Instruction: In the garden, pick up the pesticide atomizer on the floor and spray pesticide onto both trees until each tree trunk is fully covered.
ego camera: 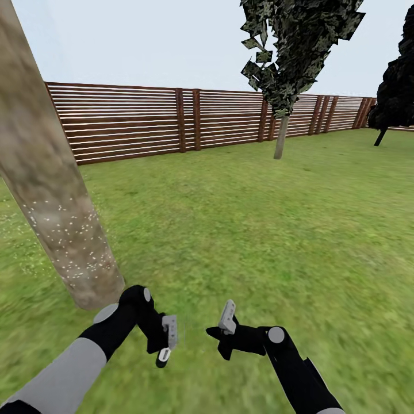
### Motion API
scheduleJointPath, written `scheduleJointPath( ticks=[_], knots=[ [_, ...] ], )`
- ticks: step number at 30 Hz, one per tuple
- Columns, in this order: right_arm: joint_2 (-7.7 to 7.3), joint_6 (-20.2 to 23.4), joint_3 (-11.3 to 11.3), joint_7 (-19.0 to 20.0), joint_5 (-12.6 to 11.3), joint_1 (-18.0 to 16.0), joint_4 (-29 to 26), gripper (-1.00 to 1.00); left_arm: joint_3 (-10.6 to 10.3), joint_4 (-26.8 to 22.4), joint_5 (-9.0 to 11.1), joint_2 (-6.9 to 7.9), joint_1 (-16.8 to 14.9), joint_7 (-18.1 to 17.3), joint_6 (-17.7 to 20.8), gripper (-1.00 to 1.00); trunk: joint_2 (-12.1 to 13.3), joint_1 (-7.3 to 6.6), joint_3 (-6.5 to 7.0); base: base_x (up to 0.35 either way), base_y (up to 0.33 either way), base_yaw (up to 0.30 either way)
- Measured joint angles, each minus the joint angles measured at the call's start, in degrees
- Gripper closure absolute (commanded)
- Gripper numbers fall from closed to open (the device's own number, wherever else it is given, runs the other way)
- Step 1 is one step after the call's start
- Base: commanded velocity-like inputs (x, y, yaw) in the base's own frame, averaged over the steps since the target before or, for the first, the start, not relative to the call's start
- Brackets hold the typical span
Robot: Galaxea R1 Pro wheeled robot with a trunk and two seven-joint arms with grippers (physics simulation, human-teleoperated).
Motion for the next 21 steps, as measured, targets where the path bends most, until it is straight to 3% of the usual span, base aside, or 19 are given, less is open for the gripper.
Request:
scheduleJointPath(
  ticks=[3, 7, 8, 9, 10, 11, 12, 13, 14, 16, 17, 18, 19, 20, 21],
  knots=[
    [-0.03, 0.0, -0.1, 0.0, 0.0, 0.0, 0.0, -1.0, 0.1, -0.1, -0.1, 2.36, 0.0, -0.3, 0.0, 1.0, 0.0, 0.0, 0.0, 0.0, 0.0, 0.0],
    [-0.3, -0.1, -0.4, -0.2, 0.3, 0.0, 0.0, -1.0, 0.2, 0.0, 0.1, 7.75, 0.1, 0.0, 0.2, 1.0, 0.0, 0.0, 0.0, 0.0, 0.0, 0.0],
    [-0.76, -0.2, -0.7, -0.5, 0.4, 0.1, 0.8, -1.0, 1.8, 0.0, 0.4, 9.67, 0.1, 0.6, 0.4, 1.0, 0.0, 0.0, 0.0, 0.0, 0.0, 0.0],
    [-1.46, -0.3, -1.2, -0.6, 0.4, 0.1, 1.6, -1.0, 4.2, 0.0, 0.5, 10.28, 0.1, 1.7, 0.4, 1.0, 0.0, 0.0, 0.0, 0.0, 0.0, 0.0],
    [-2.76, -0.4, -5.2, -1.2, 0.5, 0.1, 4.0, -1.0, 7.9, 0.0, 0.7, 10.32, 0.3, 4.2, 0.3, 1.0, 0.0, 0.0, 0.0, 0.0, 0.0, 0.0],
    [-3.51, -0.5, -9.9, -2.3, 0.5, 0.2, 6.4, -1.0, 13.2, 0.3, 1.4, 10.16, 1.6, 8.7, 0.3, 1.0, 0.0, 0.0, 0.0, 0.0, 0.0, 0.0],
    [-3.85, -0.9, -14.9, -3.6, 0.5, 0.2, 9.0, -1.0, 17.4, 1.2, 3.4, 9.98, 2.8, 12.0, 0.2, 1.0, 0.0, 0.0, -0.01, 0.0, 0.0, 0.0],
    [-4.05, -1.9, -19.6, -5.0, 0.6, 0.2, 11.6, -1.0, 21.8, 2.6, 6.7, 9.87, 4.0, 15.3, -0.1, 1.0, 0.0, 0.0, -0.01, 0.0, 0.0, 0.0],
    [-4.15, -3.6, -23.9, -7.0, 0.6, 0.2, 13.7, -1.0, 26.7, 4.4, 11.3, 9.81, 5.1, 19.5, -0.7, 1.0, 0.0, 0.0, -0.01, 0.0, 0.0, 0.0],
    [-4.39, -7.3, -31.6, -14.9, 0.7, 0.2, 16.9, -1.0, 35.3, 8.1, 19.6, 9.84, 8.1, 30.6, -5.7, 1.0, 0.0, 0.0, -0.01, 0.0, 0.0, 0.0],
    [-4.46, -9.1, -34.4, -20.5, 0.7, 0.3, 19.0, -1.0, 37.9, 9.9, 22.0, 9.76, 10.3, 37.2, -10.2, 1.0, 0.0, 0.0, -0.01, 0.0, 0.0, 0.0],
    [-4.58, -11.8, -36.3, -28.3, 0.7, 0.3, 21.5, -1.0, 39.7, 12.4, 24.1, 9.59, 13.3, 46.2, -16.6, 1.0, 0.0, 0.0, -0.01, 0.0, 0.0, 0.0],
    [-4.67, -13.3, -36.8, -32.2, 0.7, 0.4, 22.4, -1.0, 40.1, 14.0, 25.2, 9.38, 14.9, 50.9, -19.7, 1.0, 0.0, 0.0, -0.01, 0.0, 0.0, 0.0],
    [-4.79, -17.6, -37.2, -39.2, 0.7, 0.9, 24.4, -1.0, 40.6, 18.5, 29.1, 8.99, 16.7, 59.6, -26.3, 1.0, 0.0, 0.0, 0.0, 0.0, 0.0, 0.0],
    [-4.86, -21.2, -37.4, -43.1, 0.7, 1.7, 25.9, -1.0, 40.7, 22.3, 31.4, 8.88, 19.3, 65.4, -30.8, 1.0, 0.0, 0.01, -0.02, 0.0, 0.0, 0.0]
  ],
)
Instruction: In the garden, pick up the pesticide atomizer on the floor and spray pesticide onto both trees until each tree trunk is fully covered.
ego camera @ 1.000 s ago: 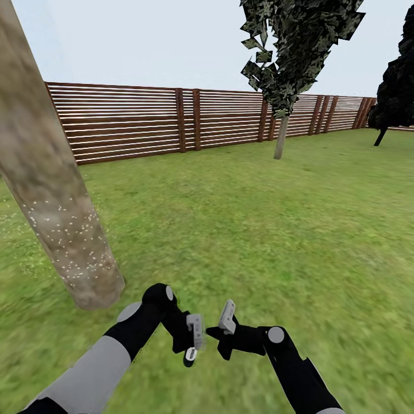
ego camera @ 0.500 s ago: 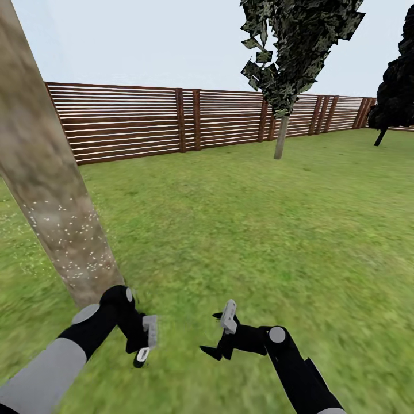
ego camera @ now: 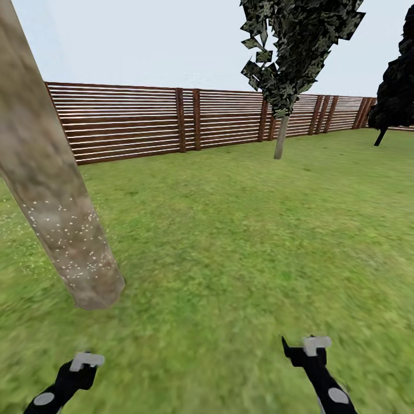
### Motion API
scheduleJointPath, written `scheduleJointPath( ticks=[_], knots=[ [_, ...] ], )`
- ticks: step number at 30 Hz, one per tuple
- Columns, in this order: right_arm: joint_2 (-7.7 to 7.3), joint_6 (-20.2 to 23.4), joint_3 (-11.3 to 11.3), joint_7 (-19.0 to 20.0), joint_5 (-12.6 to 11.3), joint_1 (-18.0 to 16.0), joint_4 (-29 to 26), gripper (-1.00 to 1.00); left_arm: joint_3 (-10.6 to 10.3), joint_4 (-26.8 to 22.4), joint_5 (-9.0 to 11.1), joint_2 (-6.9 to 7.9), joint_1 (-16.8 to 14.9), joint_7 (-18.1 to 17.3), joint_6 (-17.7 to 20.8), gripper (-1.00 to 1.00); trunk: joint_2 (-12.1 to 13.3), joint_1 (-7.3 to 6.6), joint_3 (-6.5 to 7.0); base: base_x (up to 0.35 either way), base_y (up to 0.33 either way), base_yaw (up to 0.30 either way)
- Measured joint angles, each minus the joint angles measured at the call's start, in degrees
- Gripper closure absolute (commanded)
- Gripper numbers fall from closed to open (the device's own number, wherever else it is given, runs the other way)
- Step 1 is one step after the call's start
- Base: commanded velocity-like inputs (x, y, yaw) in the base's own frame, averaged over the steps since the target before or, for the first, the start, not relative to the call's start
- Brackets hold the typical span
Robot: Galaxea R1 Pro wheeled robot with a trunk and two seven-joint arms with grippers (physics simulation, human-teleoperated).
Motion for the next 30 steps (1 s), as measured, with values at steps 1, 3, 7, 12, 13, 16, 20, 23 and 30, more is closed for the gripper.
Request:
scheduleJointPath(
  ticks=[1, 3, 7, 12, 13, 16, 20, 23, 30],
  knots=[
    [-0.05, -3.5, -0.1, -2.8, 0.0, 0.8, 1.4, -1.0, 0.1, 2.8, 2.2, -0.03, 1.0, 4.7, -4.0, 1.0, 0.0, 0.0, 0.0, 0.0, 0.0, 0.0],
    [-0.04, -9.2, -0.1, -6.4, 0.0, 2.9, 3.4, -1.0, 0.1, 6.6, 4.4, -0.09, 4.0, 11.9, -10.8, 1.0, 0.0, 0.0, 0.0, 0.0, 0.0, 0.0],
    [-0.05, -11.6, -0.2, -7.8, 0.0, 5.8, 4.9, -1.0, 0.1, 10.8, 5.4, -0.36, 6.6, 15.0, -14.1, 1.0, 0.0, 0.0, 0.0, 0.0, 0.0, 0.0],
    [0.06, -11.8, -0.2, -7.9, 0.1, 8.0, 9.4, -1.0, 1.5, 12.2, 10.9, -0.37, 6.7, 15.2, -14.3, 1.0, 0.0, 0.0, 0.02, 0.0, 0.0, 0.0],
    [0.03, -11.8, -0.2, -8.0, 0.1, 8.0, 10.2, -1.0, 1.5, 12.8, 11.0, -0.37, 6.7, 15.2, -14.3, 1.0, 0.0, 0.0, 0.01, 0.0, 0.0, 0.0],
    [0.15, -11.6, -0.1, -8.1, 0.1, 8.0, 15.3, -1.0, 1.5, 14.1, 10.9, -0.36, 6.7, 15.2, -14.4, 1.0, 0.0, 0.0, 0.01, 0.0, 0.0, 0.0],
    [0.4, -11.5, -0.1, -8.0, 0.0, 8.0, 25.2, -1.0, 1.5, 14.9, 10.9, -0.29, 6.7, 15.2, -14.4, 1.0, 0.0, -0.01, 0.02, 0.0, 0.0, 0.0],
    [0.43, -11.4, -0.1, -8.0, 0.0, 8.0, 25.8, -1.0, 1.5, 14.9, 10.9, -0.28, 6.7, 15.2, -14.4, 1.0, 0.0, -0.01, 0.02, 0.0, 0.0, 0.0],
    [0.42, -11.4, -0.1, -8.1, 0.0, 8.0, 25.9, -1.0, 1.4, 14.9, 10.8, -0.35, 6.7, 15.2, -14.4, 1.0, 0.0, -0.01, 0.02, 0.0, 0.0, 0.0]
  ],
)
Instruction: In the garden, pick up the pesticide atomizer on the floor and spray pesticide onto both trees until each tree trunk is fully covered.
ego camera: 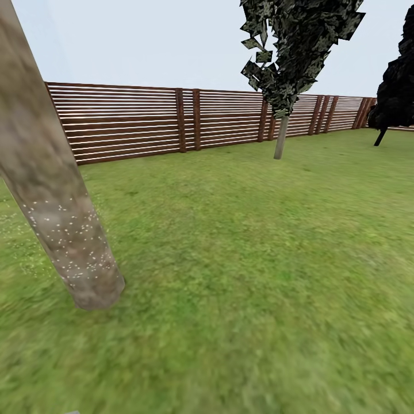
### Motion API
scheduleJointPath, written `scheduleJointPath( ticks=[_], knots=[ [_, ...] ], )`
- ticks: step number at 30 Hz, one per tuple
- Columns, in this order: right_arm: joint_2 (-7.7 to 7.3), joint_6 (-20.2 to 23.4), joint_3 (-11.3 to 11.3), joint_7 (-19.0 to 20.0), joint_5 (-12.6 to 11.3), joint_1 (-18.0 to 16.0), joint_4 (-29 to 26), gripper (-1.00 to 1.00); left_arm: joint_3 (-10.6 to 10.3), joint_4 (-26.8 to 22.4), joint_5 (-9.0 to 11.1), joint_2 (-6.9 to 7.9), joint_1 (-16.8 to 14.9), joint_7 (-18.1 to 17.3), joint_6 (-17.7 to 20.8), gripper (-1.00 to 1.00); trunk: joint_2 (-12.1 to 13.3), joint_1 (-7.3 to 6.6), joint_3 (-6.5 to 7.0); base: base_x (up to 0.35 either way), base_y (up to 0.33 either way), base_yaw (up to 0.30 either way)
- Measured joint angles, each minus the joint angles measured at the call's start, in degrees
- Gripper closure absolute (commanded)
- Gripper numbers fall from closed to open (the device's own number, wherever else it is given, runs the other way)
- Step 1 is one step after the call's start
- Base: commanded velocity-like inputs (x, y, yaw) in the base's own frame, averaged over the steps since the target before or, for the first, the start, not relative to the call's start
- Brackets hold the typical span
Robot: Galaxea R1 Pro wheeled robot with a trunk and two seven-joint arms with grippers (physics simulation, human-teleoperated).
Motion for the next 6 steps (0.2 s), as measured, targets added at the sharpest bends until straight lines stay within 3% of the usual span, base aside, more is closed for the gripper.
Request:
scheduleJointPath(
  ticks=[6],
  knots=[
    [0.0, 0.0, 0.0, 0.0, 0.0, 0.0, 0.0, -1.0, -0.1, -0.1, -0.2, 0.34, 0.1, -0.1, 0.0, 1.0, 0.0, 0.0, 0.0, 0.0, 0.0, 0.0]
  ],
)
